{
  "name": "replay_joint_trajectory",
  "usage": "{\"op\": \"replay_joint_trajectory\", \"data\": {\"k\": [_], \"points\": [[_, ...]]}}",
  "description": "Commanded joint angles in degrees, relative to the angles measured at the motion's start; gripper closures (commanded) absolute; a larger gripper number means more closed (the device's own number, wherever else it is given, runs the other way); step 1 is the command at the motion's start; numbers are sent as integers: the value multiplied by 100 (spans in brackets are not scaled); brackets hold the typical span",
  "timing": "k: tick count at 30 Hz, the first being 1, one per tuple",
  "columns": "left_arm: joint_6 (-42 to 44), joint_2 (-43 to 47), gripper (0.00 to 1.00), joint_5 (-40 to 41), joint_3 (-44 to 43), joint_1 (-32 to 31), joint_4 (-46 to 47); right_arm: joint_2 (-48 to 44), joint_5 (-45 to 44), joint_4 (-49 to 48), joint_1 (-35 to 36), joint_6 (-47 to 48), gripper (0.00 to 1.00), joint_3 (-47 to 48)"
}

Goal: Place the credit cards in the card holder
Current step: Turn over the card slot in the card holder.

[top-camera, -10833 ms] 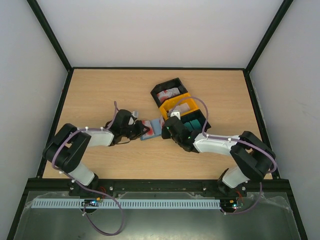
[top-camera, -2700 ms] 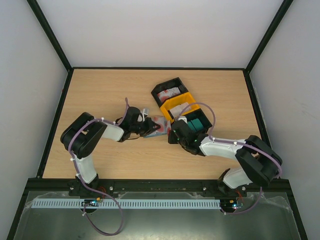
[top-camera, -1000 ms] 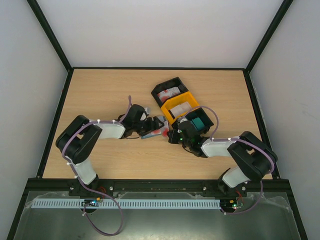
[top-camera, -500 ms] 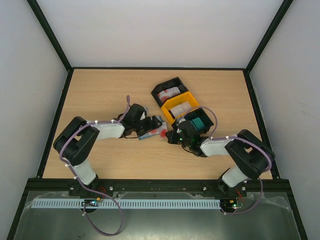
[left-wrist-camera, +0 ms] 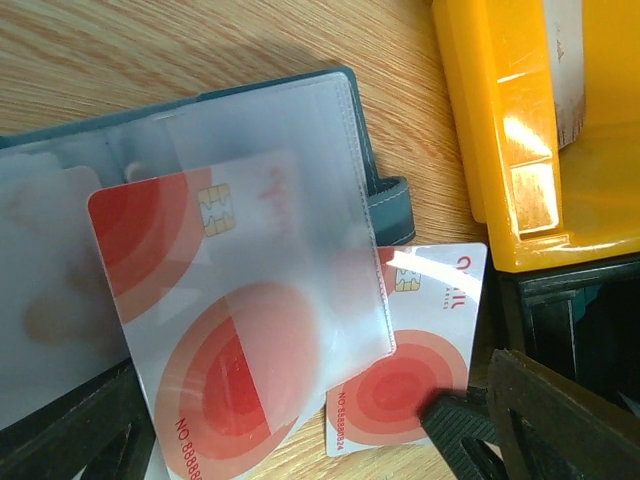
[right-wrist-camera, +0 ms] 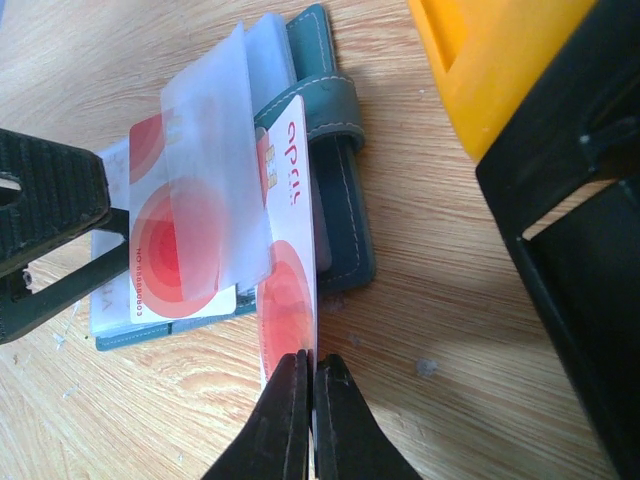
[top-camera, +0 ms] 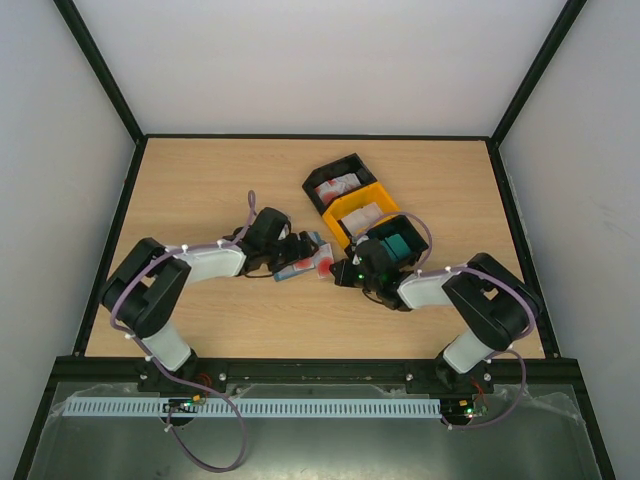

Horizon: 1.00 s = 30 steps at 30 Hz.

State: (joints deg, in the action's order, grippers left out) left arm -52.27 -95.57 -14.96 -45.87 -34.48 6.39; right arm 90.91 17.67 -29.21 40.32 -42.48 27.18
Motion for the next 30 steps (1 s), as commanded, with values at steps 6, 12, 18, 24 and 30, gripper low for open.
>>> {"op": "replay_joint_trajectory", "data": {"k": [6, 12, 18, 24, 30], "points": [[-48, 8, 13, 254, 11, -87, -555, 258, -31, 281, -55, 89, 98, 100], [-24, -234, 21, 155, -108, -167, -496, 341, -1, 261, -52, 98, 98, 123], [97, -432, 24, 99, -292, -216, -439, 347, 21, 248, -59, 101, 98, 143], [138, -267, 22, 358, -333, -231, -671, 285, -132, 492, -66, -21, 98, 267], [143, -32, 18, 573, -322, -351, -955, 253, -269, 1025, -68, -310, 98, 530]]}}
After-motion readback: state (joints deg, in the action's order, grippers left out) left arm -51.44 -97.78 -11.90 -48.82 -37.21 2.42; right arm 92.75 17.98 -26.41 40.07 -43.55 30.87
